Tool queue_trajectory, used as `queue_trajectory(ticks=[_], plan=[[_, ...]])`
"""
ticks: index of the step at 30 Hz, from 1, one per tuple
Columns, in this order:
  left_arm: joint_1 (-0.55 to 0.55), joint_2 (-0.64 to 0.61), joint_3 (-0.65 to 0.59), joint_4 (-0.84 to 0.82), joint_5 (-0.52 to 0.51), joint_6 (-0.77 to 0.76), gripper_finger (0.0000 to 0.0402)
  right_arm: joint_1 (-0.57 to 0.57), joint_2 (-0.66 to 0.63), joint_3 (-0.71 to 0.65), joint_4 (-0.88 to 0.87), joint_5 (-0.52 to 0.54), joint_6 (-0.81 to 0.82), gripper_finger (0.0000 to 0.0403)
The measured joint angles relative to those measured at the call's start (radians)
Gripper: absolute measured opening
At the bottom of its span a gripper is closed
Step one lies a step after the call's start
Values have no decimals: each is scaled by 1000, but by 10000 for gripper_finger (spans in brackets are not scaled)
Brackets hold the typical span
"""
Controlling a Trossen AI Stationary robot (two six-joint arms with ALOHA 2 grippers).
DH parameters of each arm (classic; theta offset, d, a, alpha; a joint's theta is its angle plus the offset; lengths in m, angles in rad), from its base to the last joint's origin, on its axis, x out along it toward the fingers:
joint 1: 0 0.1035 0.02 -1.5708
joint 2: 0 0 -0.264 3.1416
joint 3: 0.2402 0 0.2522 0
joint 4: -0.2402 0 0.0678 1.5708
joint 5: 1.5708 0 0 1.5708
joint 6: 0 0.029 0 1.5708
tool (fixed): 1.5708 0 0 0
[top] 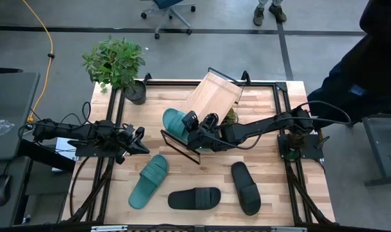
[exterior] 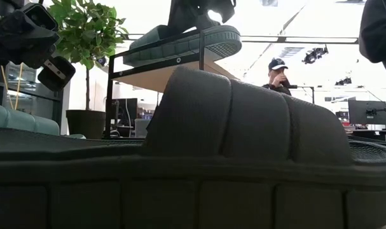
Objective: Pick and place slides into the shelf
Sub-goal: Put the right blue slide on the shelf
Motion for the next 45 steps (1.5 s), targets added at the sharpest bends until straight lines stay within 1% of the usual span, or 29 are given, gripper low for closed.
queue_trajectory(ticks=[5, 19, 23, 30, 33, 45], plan=[[0, 0, 0, 0, 0, 0, 1, 0, 22, -1, 22, -4, 26, 0], [0, 0, 0, 1, 11, 14, 1, 0, 31, -2, 53, -5, 3, 1], [0, 0, 0, 2, 13, 27, 1, 0, 31, -2, 52, -8, 4, 15], [0, 0, 0, 2, 15, 27, 1, 0, 31, -2, 53, -23, 21, 59], [0, 0, 0, 2, 15, 27, 1, 0, 31, -2, 52, -23, 22, 72], [0, 0, 0, 2, 24, 27, 1, 0, 28, -1, 28, -39, 59, 77]])
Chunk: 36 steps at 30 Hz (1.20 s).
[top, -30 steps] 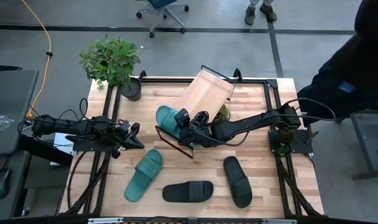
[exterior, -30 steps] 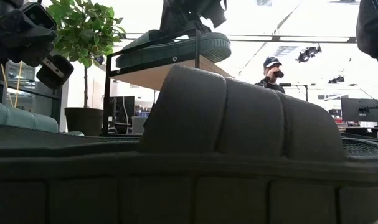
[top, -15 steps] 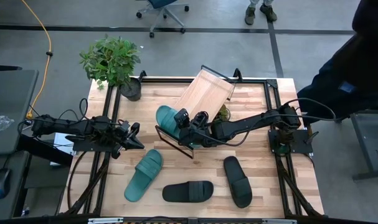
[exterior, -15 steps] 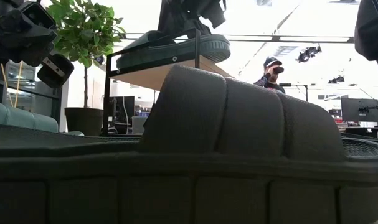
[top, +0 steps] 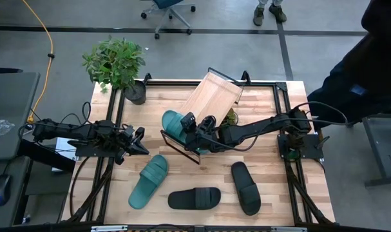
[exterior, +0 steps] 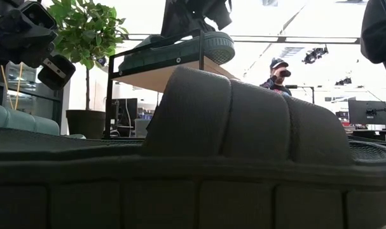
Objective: Pick and place slides into the shelf
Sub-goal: Put the right blue slide on the shelf, then put the blue slide on the shelf
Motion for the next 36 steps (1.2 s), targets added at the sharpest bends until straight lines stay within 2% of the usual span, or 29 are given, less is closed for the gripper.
queue_trajectory(ticks=[17, 21, 24, 30, 36], plan=[[0, 0, 0, 1, -1, 8, 1, 5, -68, 2, -115, -45, 0, 74], [0, 0, 0, 0, -1, 8, 1, 21, -104, 2, -133, 21, -51, 74], [0, 0, 0, 1, 3, 5, 1, 33, -177, 1, -152, 87, -230, 74], [0, 0, 0, 3, 29, -30, 1, 33, -348, 1, -81, 81, -805, 74], [0, 0, 0, 34, 65, -119, 1, 33, -450, 2, 83, -47, -1296, 74]])
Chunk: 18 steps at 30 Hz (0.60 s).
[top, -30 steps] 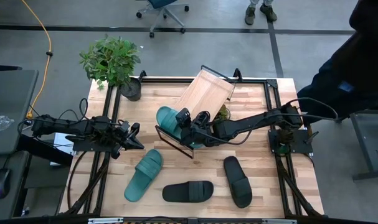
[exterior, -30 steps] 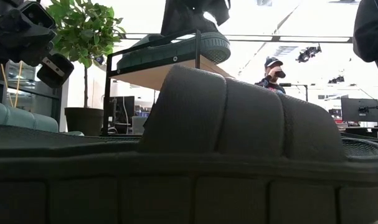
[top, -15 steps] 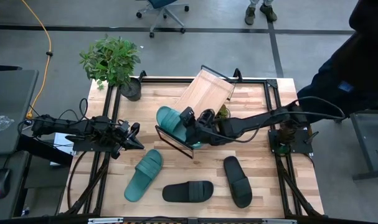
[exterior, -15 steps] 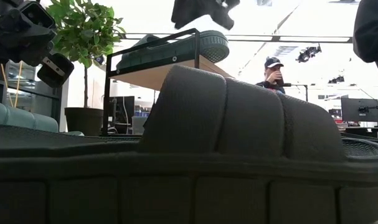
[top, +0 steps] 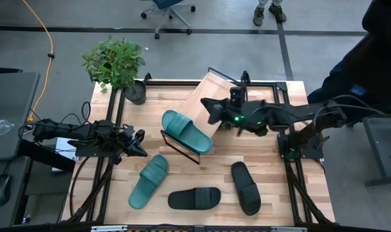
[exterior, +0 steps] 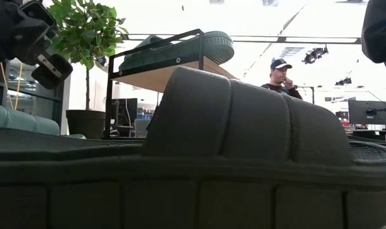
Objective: Pick and place slides into the shelf
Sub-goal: Put the blue slide on the shelf
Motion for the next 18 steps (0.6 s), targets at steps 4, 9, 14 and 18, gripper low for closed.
queue_trajectory(ticks=[4, 9, 14, 18], plan=[[0, 0, 34, 35, 8, -36, 0, 0, -36, 0, -2, -132, -198, 74], [0, 13, 228, -174, -30, 20, 0, -1, -50, 0, -83, -304, -334, 74], [0, 120, 550, -641, -235, 129, 0, -5, -63, -1, -279, -404, -339, 74], [0, 273, 786, -833, -325, 184, 0, -2, -79, -2, -410, -456, -341, 74]])
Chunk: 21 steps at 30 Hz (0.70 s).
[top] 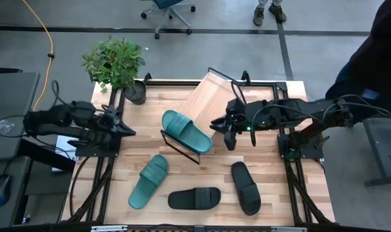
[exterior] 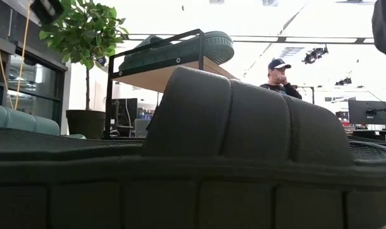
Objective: Pick and place slides into the shelf
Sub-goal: Put the blue slide on the shelf
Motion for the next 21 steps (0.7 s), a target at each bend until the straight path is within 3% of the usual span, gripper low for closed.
queue_trajectory(ticks=[5, 11, 17, 21], plan=[[-20, 227, 193, -71, 37, 12, 0, 15, -30, 0, -98, -23, -42, 74], [-231, 470, 316, -117, -13, -73, 0, 35, -75, 0, -163, -23, -93, 74], [-520, 603, 364, -129, -235, -404, 0, 39, -128, 0, -211, -20, -137, 74], [-696, 631, 370, -131, -499, -717, 0, 38, -159, 0, -211, -20, -180, 74]])
